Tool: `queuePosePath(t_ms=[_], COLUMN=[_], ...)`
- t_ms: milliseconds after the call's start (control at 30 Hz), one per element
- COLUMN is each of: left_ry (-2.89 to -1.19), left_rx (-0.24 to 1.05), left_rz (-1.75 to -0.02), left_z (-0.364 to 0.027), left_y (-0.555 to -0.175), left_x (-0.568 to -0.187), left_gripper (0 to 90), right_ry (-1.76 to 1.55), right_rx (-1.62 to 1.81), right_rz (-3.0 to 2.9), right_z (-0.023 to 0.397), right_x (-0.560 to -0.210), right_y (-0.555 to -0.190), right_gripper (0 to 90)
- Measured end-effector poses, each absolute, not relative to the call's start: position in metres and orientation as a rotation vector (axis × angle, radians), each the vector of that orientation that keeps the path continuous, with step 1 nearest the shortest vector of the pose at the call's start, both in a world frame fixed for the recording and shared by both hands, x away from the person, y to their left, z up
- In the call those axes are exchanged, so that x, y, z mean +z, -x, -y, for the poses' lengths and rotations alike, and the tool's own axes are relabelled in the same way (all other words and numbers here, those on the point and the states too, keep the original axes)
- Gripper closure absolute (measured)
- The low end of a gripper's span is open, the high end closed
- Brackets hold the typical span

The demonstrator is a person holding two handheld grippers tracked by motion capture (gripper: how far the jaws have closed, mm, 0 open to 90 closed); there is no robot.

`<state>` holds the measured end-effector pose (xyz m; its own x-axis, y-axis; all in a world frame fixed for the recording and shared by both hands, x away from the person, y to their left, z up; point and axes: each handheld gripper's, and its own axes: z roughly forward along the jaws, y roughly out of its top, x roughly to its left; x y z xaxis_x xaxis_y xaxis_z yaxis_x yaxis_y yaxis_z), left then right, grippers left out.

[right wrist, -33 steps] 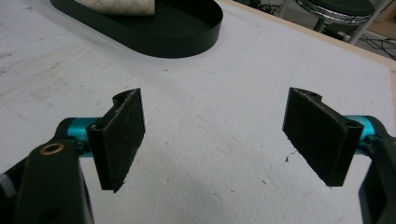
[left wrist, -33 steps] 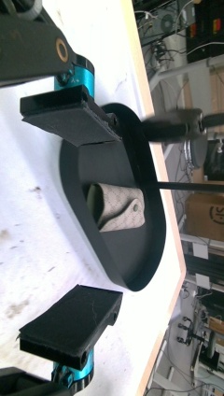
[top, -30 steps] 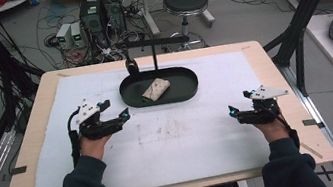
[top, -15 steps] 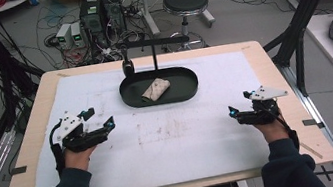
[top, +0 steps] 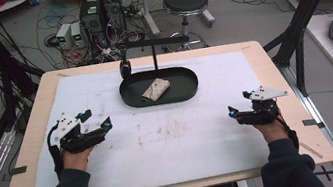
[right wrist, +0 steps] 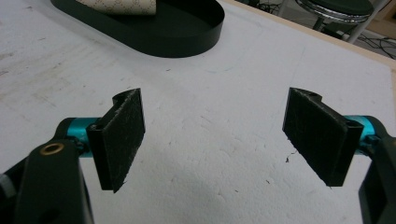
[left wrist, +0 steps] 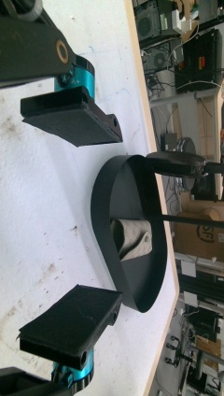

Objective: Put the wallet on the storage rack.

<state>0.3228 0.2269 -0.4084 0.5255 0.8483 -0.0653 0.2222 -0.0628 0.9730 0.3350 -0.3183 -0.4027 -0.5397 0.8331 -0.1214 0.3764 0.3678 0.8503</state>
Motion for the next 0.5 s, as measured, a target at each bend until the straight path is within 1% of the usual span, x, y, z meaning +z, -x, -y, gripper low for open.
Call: queuePosePath(t_ms=[500], left_ry=[-1.592], left_rx=[0.67], left_rz=[-0.955], left_z=[-0.2295], left_y=[-0.3236], left_x=[-0.4093], left_gripper=[20.3], right_ry=[-1.046], right_rx=[1.084], right_rz=[-2.084], right_z=[0.3182], right_x=[-0.403], right_y=[-0.3353], right_gripper=[21.4])
